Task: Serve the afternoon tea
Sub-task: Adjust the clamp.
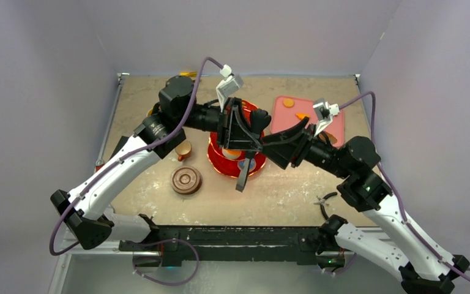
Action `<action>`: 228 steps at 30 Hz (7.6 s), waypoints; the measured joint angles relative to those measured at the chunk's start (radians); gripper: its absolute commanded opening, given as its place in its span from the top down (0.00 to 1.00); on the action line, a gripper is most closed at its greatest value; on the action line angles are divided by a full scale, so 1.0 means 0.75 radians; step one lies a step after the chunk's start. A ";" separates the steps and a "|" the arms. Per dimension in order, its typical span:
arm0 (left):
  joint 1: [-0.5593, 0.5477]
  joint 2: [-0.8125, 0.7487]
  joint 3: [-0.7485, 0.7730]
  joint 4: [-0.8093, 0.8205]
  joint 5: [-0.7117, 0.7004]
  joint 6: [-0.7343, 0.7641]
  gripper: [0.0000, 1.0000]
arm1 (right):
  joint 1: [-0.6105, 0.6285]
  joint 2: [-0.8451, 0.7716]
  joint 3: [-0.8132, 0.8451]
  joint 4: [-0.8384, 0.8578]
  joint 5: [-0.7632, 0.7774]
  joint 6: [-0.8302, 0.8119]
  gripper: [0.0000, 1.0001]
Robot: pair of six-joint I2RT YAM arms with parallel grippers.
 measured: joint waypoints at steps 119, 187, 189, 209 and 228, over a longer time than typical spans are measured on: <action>0.071 -0.034 -0.014 0.299 -0.114 -0.162 0.84 | 0.036 0.245 0.149 0.163 0.031 -0.147 1.00; -0.081 0.266 0.437 -0.162 -0.331 0.344 1.00 | -0.512 0.638 0.369 0.127 -0.492 0.219 1.00; -0.081 0.273 0.439 -0.174 -0.337 0.352 1.00 | -0.518 0.643 0.364 0.124 -0.494 0.221 1.00; -0.156 0.295 0.475 -0.199 -0.299 0.410 0.22 | -0.547 0.675 0.352 -0.002 -0.441 0.097 1.00; -0.025 0.188 0.781 -0.202 -0.337 0.753 0.04 | -0.597 0.594 0.451 -0.600 -0.007 -0.442 1.00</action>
